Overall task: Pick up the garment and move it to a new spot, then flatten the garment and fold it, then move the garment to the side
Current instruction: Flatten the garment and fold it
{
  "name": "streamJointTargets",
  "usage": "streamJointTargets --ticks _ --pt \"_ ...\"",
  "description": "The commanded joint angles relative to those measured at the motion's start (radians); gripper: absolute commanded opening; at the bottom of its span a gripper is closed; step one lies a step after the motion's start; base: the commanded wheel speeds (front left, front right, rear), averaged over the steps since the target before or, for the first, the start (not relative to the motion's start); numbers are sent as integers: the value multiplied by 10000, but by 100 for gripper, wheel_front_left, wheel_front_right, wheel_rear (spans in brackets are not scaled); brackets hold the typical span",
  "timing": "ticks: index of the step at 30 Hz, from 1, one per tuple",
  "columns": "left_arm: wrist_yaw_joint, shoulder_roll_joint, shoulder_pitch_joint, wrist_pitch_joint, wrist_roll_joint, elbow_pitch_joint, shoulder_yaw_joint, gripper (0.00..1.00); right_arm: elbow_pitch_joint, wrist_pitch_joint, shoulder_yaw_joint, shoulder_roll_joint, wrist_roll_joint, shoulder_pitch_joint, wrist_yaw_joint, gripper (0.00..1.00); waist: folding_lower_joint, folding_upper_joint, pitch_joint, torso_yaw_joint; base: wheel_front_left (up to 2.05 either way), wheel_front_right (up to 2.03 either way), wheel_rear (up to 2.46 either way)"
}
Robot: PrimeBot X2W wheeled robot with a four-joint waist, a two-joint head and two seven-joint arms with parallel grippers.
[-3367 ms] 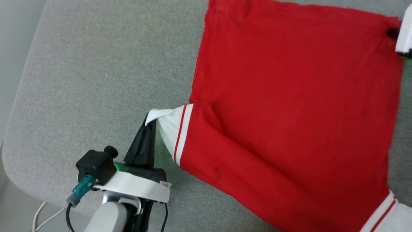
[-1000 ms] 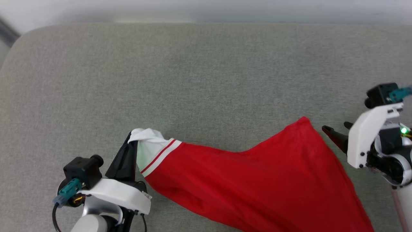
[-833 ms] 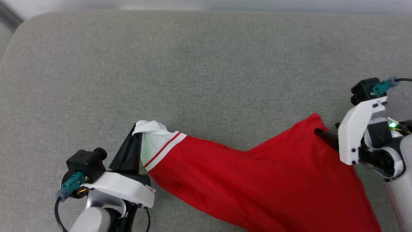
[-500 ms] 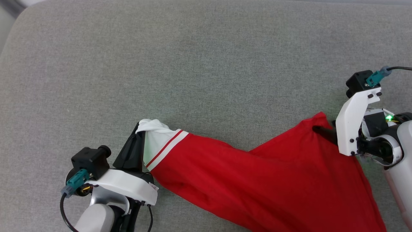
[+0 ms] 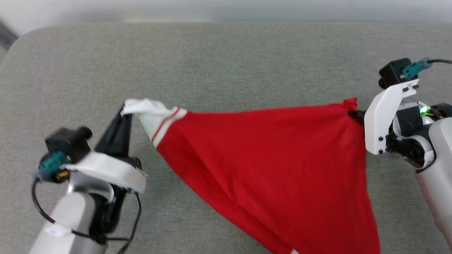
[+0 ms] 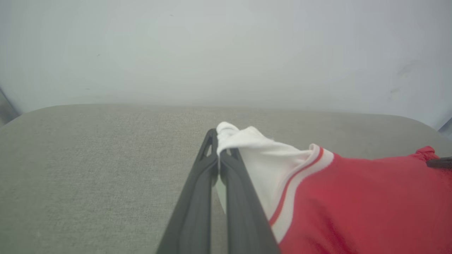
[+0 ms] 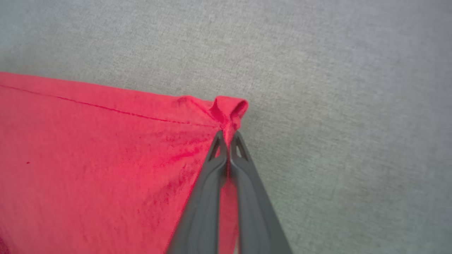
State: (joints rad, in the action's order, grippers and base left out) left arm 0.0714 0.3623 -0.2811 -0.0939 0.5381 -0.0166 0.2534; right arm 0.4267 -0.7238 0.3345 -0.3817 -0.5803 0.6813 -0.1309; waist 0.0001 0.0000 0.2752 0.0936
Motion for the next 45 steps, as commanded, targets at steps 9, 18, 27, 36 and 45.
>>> streamJointTargets --ticks 9,18,27,36,45 --pt "-476 300 -3544 479 313 -1961 -472 0 1073 1521 -660 480 652 1881 7 0 -1 0 -380 -908 0 0 0" --pt "-709 550 -7947 254 -45 -4376 -672 0 1800 3375 -1522 749 1623 4932 10 0 -1 0 514 -1352 0 0 0" --pt "-869 969 -11218 95 -471 -5597 -659 0 2321 4476 -2193 898 2305 7573 13 0 -1 0 1609 -1538 0 0 0" --pt "-946 1402 -13510 129 -616 -6444 -742 0 2900 5152 -2442 1142 2774 9730 17 0 -1 0 3217 -1607 0 0 0" --pt "-1325 1129 -13403 -159 -286 -7714 -656 0 3867 5684 -2032 1237 2506 9619 17 0 -1 0 4042 -1434 0 0 0"
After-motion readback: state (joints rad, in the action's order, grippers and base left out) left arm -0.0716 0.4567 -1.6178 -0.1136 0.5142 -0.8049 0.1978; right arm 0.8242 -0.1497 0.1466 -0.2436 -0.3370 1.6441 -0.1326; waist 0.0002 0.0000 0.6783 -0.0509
